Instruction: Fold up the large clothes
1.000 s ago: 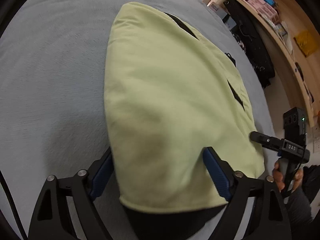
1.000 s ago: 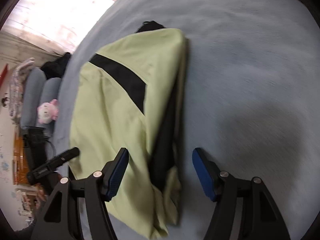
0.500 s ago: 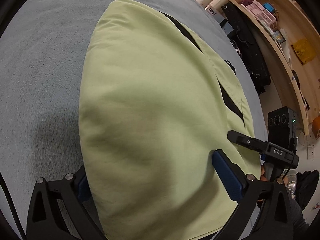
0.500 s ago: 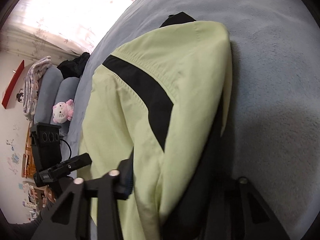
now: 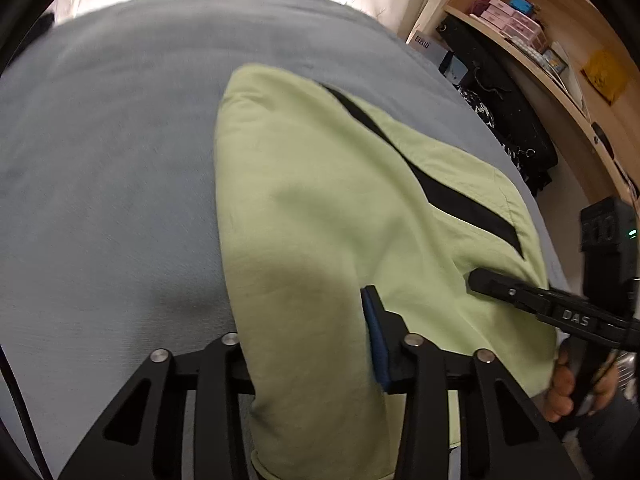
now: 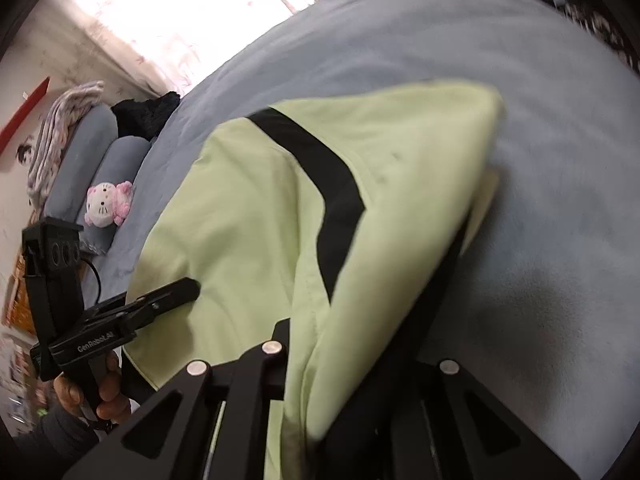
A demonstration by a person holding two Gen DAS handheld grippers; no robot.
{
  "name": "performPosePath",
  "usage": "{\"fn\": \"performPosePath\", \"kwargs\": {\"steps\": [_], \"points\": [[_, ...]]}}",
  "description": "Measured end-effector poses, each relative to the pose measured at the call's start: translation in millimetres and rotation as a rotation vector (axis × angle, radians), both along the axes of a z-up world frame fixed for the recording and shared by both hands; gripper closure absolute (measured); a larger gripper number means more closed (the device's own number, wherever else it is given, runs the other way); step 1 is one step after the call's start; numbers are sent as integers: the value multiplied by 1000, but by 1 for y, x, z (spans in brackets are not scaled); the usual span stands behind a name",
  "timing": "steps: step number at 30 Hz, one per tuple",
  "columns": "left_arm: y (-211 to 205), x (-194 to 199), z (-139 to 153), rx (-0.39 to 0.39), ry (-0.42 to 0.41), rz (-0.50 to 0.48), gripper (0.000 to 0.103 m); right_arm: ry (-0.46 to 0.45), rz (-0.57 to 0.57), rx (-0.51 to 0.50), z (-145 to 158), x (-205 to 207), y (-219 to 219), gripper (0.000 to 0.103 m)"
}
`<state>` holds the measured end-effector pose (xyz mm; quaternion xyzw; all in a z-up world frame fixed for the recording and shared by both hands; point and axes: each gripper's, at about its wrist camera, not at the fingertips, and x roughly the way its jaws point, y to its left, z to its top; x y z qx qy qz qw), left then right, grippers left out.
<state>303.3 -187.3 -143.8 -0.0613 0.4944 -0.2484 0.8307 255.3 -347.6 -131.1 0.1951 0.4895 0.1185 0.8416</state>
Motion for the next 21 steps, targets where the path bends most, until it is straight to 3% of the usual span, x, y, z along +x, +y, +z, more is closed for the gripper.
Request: {"fn": "performPosePath", "kwargs": {"steps": [6, 12, 16, 21], "points": [[23, -22, 35, 11, -65, -1, 71, -53, 33, -86, 41, -20, 42, 94], [82, -40, 76, 7, -121, 34, 71, -115, 80, -73, 79, -27, 94, 94], [140, -35, 109, 17, -163, 85, 71, -177, 133, -66, 105, -13, 146, 94], [223, -4, 152, 68, -233, 136, 71, -261, 203, -32, 136, 36, 225, 94]]}}
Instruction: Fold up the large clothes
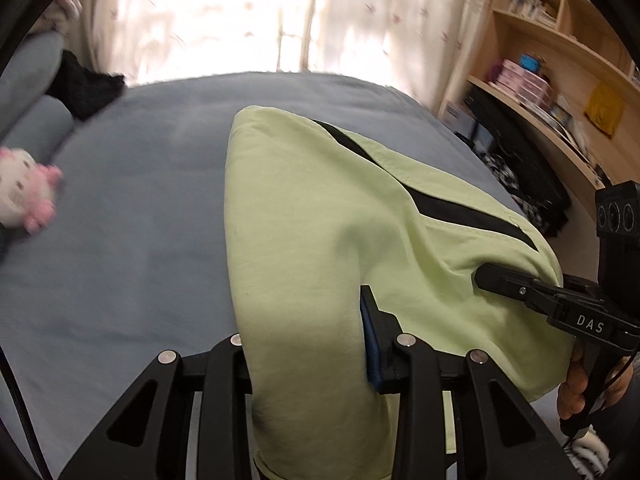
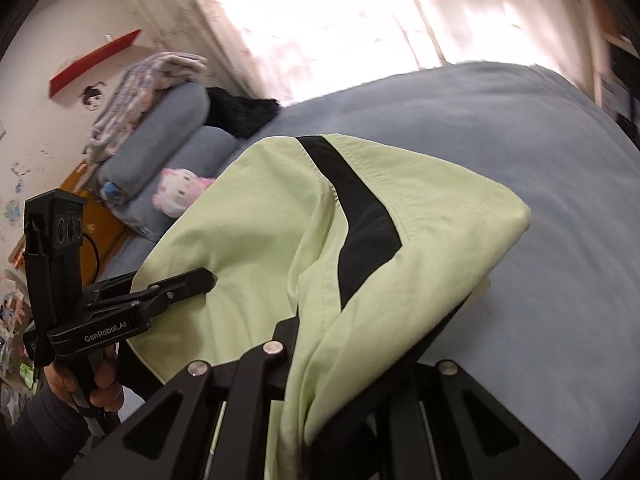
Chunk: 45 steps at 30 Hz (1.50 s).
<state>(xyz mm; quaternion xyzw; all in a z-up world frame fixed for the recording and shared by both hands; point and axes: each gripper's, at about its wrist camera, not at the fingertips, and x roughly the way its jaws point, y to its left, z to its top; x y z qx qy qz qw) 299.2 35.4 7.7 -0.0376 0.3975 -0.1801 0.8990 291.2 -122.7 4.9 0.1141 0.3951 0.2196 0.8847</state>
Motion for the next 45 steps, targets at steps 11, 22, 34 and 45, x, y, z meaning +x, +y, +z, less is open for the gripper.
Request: {"fn": "performPosePath", "kwargs": {"steps": [11, 22, 34, 45], "points": [[142, 134, -3, 70, -61, 58, 71, -71, 38, 42, -16, 141, 131, 94], [181, 249, -158, 94, 132, 83, 58, 101, -2, 20, -151, 251, 157, 91], [221, 237, -191, -26, 116, 240, 15, 235, -43, 190, -182, 247, 108, 54], [217, 222, -211, -225, 200, 225, 44, 288, 17, 147, -172, 244, 128, 92]]}}
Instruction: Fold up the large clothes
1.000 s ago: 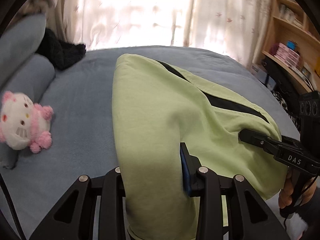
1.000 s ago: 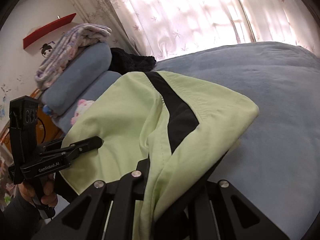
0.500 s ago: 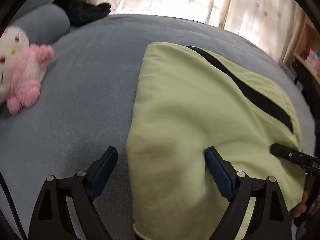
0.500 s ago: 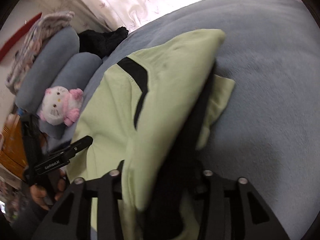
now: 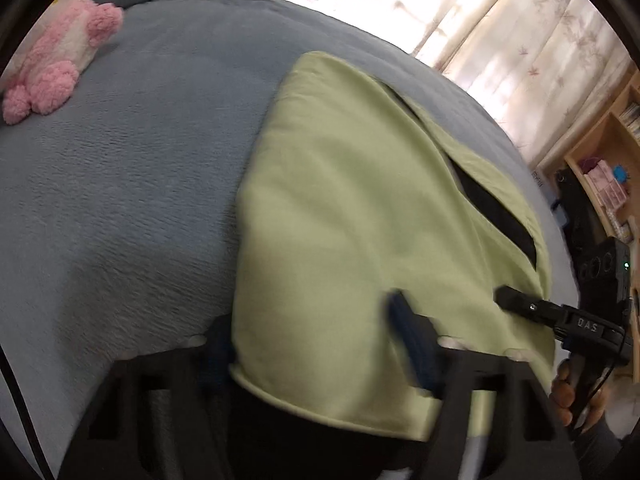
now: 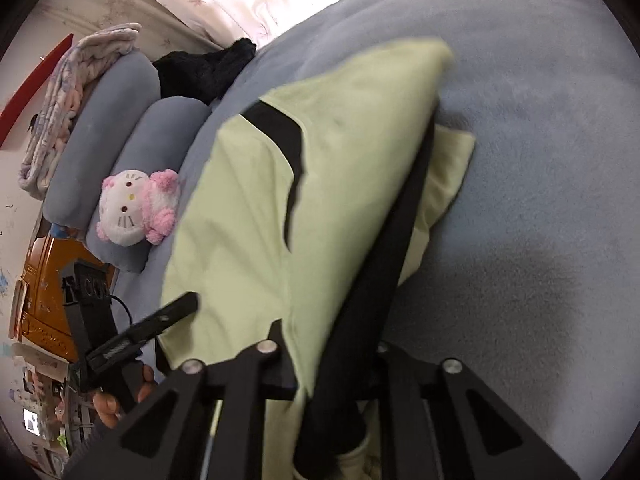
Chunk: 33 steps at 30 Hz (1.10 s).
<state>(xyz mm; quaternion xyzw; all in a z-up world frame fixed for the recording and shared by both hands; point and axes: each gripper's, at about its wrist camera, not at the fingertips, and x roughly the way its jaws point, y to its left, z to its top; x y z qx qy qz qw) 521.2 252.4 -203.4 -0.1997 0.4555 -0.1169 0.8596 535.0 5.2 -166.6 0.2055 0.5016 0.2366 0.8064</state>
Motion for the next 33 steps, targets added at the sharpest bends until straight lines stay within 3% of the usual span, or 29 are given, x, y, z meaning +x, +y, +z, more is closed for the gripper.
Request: {"fn": "performPosePath", "kwargs": {"steps": [2, 4, 6, 10, 11, 13, 16, 20, 22, 24, 26, 28, 30, 31, 33], "points": [[-9, -4, 9, 36, -4, -7, 49, -14, -6, 4, 15, -6, -7, 93], [-14, -9, 10, 18, 10, -22, 50, -24, -13, -1, 22, -10, -14, 94], [-22, -9, 6, 42, 15, -31, 49, -24, -17, -33, 16, -12, -18, 93], [-25, -5, 5, 91, 28, -11, 44, 2, -14, -106, -3, -15, -17, 80], [-27, -6, 9, 119, 26, -2, 44, 0, -30, -117, 3, -19, -20, 76], [-35, -13, 27, 259, -26, -1, 44, -17, -54, -145, 16, -25, -24, 76], [-38, -35, 57, 383, -155, 16, 44, -137, -89, -223, 49, -42, -27, 76], [-39, -44, 85, 352, -232, 19, 46, -387, -161, -373, 87, -62, -9, 76], [-47, -43, 87, 323, -238, 4, 53, -443, -152, -368, 94, -58, 4, 76], [-58, -30, 77, 301, -205, -17, 70, -416, -125, -338, 89, -42, 14, 76], [-63, -31, 62, 281, -159, -30, 79, -378, -132, -333, 77, -28, 19, 76], [-69, -27, 45, 269, -116, -20, 79, -339, -151, -367, 58, -15, 18, 76], [-70, -27, 31, 276, -101, -12, 81, -298, -182, -427, 34, -1, 13, 84], [-71, -29, 27, 279, -114, -17, 81, -252, -184, -448, 18, 7, 4, 97], [-69, -32, 26, 271, -131, -27, 81, -232, -187, -419, 8, 9, -12, 103]]}}
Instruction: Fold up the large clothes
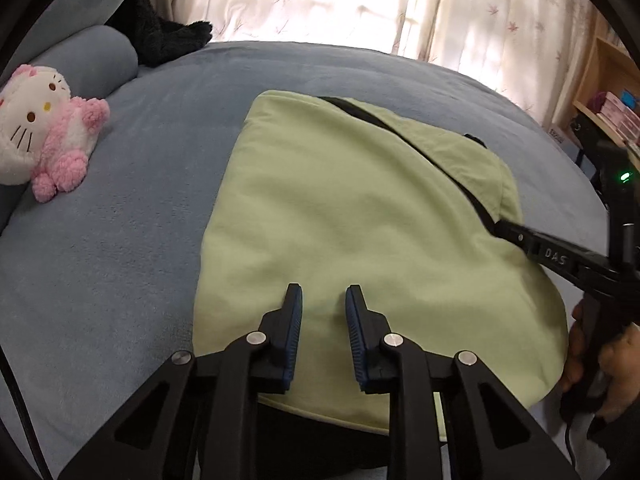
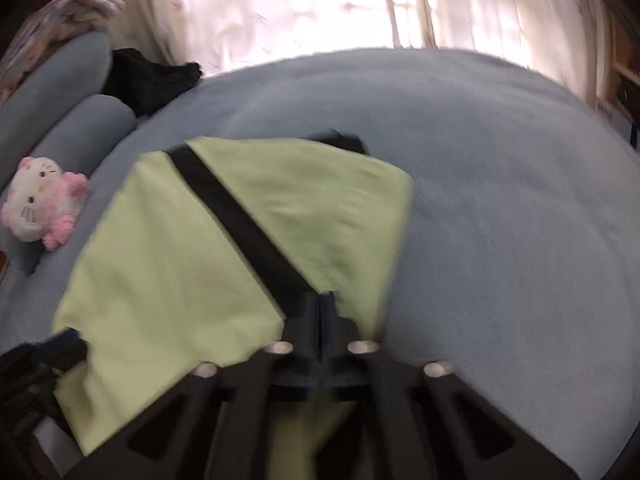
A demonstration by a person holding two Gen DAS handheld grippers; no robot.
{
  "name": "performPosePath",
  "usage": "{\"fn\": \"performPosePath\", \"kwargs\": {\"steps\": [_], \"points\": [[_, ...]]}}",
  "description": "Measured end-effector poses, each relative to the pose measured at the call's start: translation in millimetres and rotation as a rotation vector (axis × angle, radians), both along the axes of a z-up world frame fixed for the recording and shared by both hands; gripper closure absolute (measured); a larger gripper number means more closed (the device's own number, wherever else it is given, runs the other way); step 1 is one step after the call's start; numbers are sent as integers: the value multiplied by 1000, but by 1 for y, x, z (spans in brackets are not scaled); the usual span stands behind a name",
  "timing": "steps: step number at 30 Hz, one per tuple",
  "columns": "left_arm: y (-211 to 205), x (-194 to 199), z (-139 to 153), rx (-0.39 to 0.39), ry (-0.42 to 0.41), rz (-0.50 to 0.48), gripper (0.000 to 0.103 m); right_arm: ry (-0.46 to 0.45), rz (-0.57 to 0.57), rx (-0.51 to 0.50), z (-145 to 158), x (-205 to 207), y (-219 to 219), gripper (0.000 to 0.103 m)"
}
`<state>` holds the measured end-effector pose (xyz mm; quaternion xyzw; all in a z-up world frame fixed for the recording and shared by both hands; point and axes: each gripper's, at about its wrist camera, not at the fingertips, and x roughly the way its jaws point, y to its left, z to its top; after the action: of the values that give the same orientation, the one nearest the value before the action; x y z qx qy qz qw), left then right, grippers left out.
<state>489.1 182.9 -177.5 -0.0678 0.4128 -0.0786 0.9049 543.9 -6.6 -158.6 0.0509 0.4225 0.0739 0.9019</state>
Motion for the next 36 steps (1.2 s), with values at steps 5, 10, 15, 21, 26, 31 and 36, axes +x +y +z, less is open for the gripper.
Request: {"fn": "performPosePath", "kwargs": {"steps": [5, 10, 15, 21, 26, 31, 36], "points": [[-7, -2, 5, 48, 2, -9, 80, 5, -3, 32, 14, -14, -12, 100], [-14, -16, 20, 34, 20, -10, 66, 23, 11, 54, 35, -41, -16, 100], [-28, -49, 53, 24, 4, -32, 54, 57, 41, 51, 57, -83, -17, 100], [-48, -105, 104, 21, -44, -58, 39, 57, 69, 48, 97, -143, -28, 100], [-66, -154, 139, 13, -81, -80, 26, 28, 88, -18, 133, -202, -38, 92], [-90, -207, 160, 7, -99, -94, 16, -20, 66, -55, 154, -258, -56, 54], [-113, -259, 160, -15, -80, -83, 6, -31, 25, -63, 157, -315, -76, 49]]}}
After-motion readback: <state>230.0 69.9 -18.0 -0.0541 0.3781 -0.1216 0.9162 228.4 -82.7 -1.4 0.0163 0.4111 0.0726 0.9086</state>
